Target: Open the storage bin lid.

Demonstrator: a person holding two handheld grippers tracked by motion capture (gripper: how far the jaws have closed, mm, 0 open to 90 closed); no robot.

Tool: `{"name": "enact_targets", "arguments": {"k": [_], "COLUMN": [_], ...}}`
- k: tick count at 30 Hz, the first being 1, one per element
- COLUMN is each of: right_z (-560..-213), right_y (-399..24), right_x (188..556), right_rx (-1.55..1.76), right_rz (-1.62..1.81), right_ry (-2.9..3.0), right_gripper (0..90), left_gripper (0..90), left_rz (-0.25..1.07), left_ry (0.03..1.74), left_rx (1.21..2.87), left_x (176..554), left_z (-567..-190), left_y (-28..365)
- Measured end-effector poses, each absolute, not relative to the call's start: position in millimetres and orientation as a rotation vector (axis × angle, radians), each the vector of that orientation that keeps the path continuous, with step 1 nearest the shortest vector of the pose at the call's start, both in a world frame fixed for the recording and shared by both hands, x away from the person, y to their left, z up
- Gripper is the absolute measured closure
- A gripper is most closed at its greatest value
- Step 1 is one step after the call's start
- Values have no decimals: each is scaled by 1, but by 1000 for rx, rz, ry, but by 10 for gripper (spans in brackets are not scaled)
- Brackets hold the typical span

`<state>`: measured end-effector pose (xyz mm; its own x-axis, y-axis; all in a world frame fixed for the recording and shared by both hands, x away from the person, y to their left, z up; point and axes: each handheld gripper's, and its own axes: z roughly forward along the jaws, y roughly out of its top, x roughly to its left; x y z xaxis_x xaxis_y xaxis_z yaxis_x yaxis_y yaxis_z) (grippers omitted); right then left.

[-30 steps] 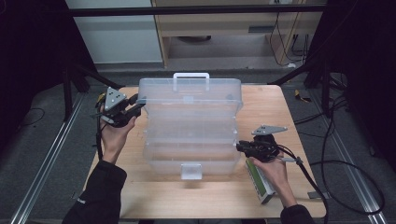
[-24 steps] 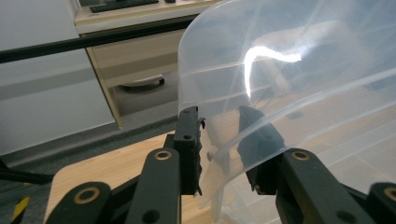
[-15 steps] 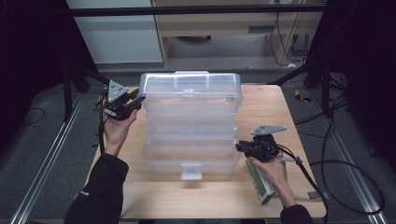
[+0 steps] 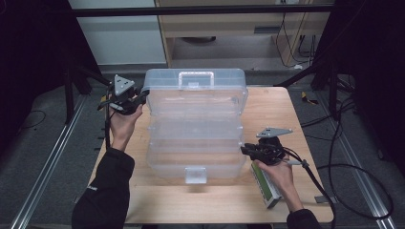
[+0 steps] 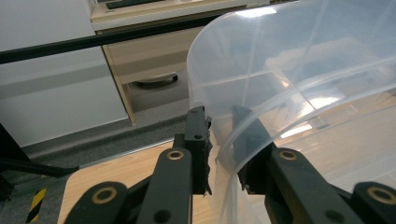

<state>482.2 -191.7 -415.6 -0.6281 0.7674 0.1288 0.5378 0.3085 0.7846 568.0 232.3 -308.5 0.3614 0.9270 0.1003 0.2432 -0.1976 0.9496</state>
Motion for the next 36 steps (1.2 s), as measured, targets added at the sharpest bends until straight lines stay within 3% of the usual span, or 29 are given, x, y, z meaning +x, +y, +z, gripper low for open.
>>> {"name": "enact_targets", "arguments": {"k": [10,36], "right_z": [-416,-416], "right_y": [-191,-191], "right_x": [483,484], "right_rx": [1179,1171], "right_rz": [1218,1215], "right_ry": [2318,2323], "right_gripper": [732,722], "left_gripper": [800,827], "left_rz": [973,882], "left_ry": [1077,1151], "left_rx": [1681,1616], "left_x": [586,623], "left_z": [-305,-312], "left_y": [225,226]}}
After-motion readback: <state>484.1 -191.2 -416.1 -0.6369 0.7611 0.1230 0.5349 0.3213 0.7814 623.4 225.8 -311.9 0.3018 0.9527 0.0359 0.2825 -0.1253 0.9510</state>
